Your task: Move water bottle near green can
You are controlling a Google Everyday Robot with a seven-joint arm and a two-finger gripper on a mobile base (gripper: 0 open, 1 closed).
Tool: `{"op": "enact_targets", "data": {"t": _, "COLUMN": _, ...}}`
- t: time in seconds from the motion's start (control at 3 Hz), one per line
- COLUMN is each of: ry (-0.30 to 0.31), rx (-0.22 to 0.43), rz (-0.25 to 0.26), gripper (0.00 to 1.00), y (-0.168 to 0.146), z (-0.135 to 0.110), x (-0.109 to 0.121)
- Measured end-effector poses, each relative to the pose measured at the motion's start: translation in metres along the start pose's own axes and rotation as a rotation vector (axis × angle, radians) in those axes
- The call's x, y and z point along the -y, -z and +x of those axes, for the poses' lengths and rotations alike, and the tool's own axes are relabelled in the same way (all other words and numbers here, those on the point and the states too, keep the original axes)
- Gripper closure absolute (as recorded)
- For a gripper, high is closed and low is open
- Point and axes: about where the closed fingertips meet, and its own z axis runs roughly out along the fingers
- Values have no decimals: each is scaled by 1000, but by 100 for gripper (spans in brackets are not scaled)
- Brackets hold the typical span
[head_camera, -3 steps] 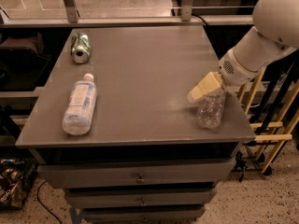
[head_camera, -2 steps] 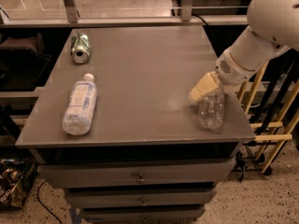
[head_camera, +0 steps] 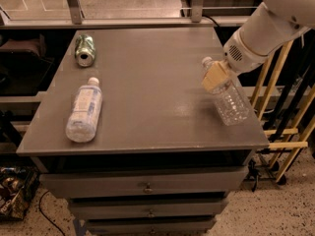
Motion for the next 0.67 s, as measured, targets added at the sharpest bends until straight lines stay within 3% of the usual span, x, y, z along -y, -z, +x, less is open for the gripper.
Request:
{"op": "enact_targets", "data": {"t": 0.33, "ry": 106, "rx": 87, "rz": -40, "gripper": 100, "y": 24, "z": -25, "x": -17}}
{"op": "enact_targets", "data": {"t": 0.67, "ry": 115, "rx": 85, "rz": -40, "gripper": 100, "y": 24, "z": -25, "x": -18}}
